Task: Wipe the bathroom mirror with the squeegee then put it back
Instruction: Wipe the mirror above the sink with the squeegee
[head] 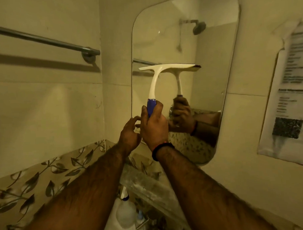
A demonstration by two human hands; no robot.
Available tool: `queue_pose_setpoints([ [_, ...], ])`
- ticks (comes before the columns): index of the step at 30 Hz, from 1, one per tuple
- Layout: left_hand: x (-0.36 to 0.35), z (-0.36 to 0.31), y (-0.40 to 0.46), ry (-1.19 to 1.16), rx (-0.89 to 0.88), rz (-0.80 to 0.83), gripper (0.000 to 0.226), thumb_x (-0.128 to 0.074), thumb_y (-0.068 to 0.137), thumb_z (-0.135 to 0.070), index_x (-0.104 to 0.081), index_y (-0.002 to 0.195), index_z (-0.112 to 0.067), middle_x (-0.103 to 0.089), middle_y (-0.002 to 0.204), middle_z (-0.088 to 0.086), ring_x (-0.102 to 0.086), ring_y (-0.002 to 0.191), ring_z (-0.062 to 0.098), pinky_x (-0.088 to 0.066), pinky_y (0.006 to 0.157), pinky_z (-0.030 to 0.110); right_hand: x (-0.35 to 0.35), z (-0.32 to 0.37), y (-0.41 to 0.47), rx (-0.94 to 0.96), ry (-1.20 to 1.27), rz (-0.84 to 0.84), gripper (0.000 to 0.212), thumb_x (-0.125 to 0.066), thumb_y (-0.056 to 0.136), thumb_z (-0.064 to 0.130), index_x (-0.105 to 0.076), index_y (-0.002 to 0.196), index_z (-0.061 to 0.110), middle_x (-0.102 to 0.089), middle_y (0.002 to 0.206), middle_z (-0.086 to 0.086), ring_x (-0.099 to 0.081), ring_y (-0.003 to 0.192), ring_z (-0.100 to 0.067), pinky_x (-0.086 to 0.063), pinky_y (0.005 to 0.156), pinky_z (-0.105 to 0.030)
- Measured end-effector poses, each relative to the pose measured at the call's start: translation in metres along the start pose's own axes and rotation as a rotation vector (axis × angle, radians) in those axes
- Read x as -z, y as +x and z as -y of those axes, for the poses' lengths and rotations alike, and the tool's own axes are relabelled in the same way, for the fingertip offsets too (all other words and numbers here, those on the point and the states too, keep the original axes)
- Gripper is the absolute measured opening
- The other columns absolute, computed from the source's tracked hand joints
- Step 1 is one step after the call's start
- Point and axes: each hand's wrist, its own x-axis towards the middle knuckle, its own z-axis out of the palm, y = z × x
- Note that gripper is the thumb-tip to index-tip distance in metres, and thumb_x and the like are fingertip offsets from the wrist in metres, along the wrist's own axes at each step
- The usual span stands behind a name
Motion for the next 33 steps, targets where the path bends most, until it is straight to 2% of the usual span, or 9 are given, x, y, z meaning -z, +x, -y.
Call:
queue_pose_setpoints([
  [3,-0.003,0.004,0.01,-0.045,0.056,-0.008,0.055,-0.057,0.089,0.007,-0.047,0.133,-0.024,-0.049,0.126,-0.011,-0.059,0.101,0.004,-0.047,0.06,0.006,0.003,0.009,0.025,0.046,-0.03,-0.023,0.042,-0.038,0.097,0.048,-0.028,0.127,0.019,-0.056,0.081,-0.002,-0.06,0.064,-0.02,-0.056,0.056,-0.038],
  [6,-0.005,0.007,0.016,-0.086,0.143,-0.042,0.068,-0.054,0.084,0.018,-0.043,0.138,-0.021,-0.043,0.118,-0.011,-0.057,0.076,-0.011,-0.046,0.048,0.006,0.006,0.02,0.047,0.09,-0.025,-0.04,0.043,-0.039,0.098,0.045,-0.03,0.129,0.016,-0.054,0.08,-0.001,-0.059,0.063,-0.02,-0.055,0.057,-0.038],
  [9,-0.002,0.007,0.022,0.0,0.135,-0.103,0.064,-0.057,0.081,0.014,-0.047,0.126,-0.03,-0.045,0.138,-0.006,-0.053,0.106,0.005,-0.053,0.066,0.013,0.009,0.03,0.068,0.137,-0.023,-0.056,0.043,-0.04,0.098,0.043,-0.031,0.129,0.014,-0.054,0.079,-0.001,-0.058,0.063,-0.019,-0.056,0.058,-0.038],
  [12,0.001,0.005,0.028,0.028,0.186,-0.105,0.075,-0.058,0.081,0.01,-0.039,0.143,-0.027,-0.04,0.15,0.005,-0.044,0.133,0.025,-0.051,0.084,0.028,0.011,0.039,0.091,0.163,-0.022,-0.06,0.044,-0.04,0.098,0.043,-0.03,0.13,0.014,-0.055,0.082,-0.003,-0.059,0.065,-0.02,-0.056,0.06,-0.037],
  [16,0.002,0.005,0.035,0.04,0.13,-0.116,0.077,-0.06,0.077,0.009,-0.039,0.141,-0.029,-0.042,0.147,0.003,-0.045,0.13,0.024,-0.041,0.063,0.013,0.013,0.05,0.115,0.18,-0.023,-0.059,0.043,-0.042,0.098,0.042,-0.03,0.13,0.015,-0.055,0.084,-0.002,-0.058,0.065,-0.018,-0.054,0.058,-0.033],
  [20,0.004,0.003,0.043,0.063,0.146,-0.14,0.084,-0.065,0.079,0.005,-0.029,0.149,-0.026,-0.029,0.157,0.003,-0.037,0.139,0.026,-0.048,0.095,0.03,0.011,0.058,0.13,0.203,-0.013,-0.062,0.041,-0.042,0.098,0.042,-0.03,0.126,0.016,-0.054,0.083,-0.002,-0.056,0.063,-0.016,-0.053,0.058,-0.032],
  [23,0.003,0.001,0.045,0.082,0.135,-0.148,0.084,-0.068,0.083,-0.004,-0.025,0.151,-0.027,-0.019,0.162,0.001,-0.026,0.146,0.025,-0.036,0.113,0.041,0.009,0.06,0.138,0.199,-0.009,-0.063,0.041,-0.043,0.097,0.043,-0.031,0.125,0.015,-0.053,0.082,-0.001,-0.051,0.058,-0.01,-0.048,0.055,-0.028],
  [28,-0.003,0.004,0.05,0.062,0.082,-0.144,0.081,-0.071,0.086,-0.025,-0.024,0.152,-0.031,-0.016,0.162,-0.004,-0.021,0.148,0.022,-0.029,0.115,0.04,0.007,0.064,0.146,0.2,-0.004,-0.042,0.042,-0.043,0.098,0.042,-0.032,0.126,0.014,-0.056,0.085,-0.005,-0.056,0.064,-0.017,-0.053,0.059,-0.032],
  [33,-0.007,0.008,0.052,-0.025,0.037,-0.137,0.081,-0.076,0.081,-0.025,-0.032,0.149,-0.031,-0.028,0.158,-0.002,-0.038,0.139,0.02,-0.04,0.111,0.04,0.003,0.065,0.152,0.194,0.008,-0.027,0.041,-0.043,0.098,0.041,-0.032,0.127,0.014,-0.056,0.085,-0.005,-0.055,0.062,-0.017,-0.05,0.058,-0.032],
])
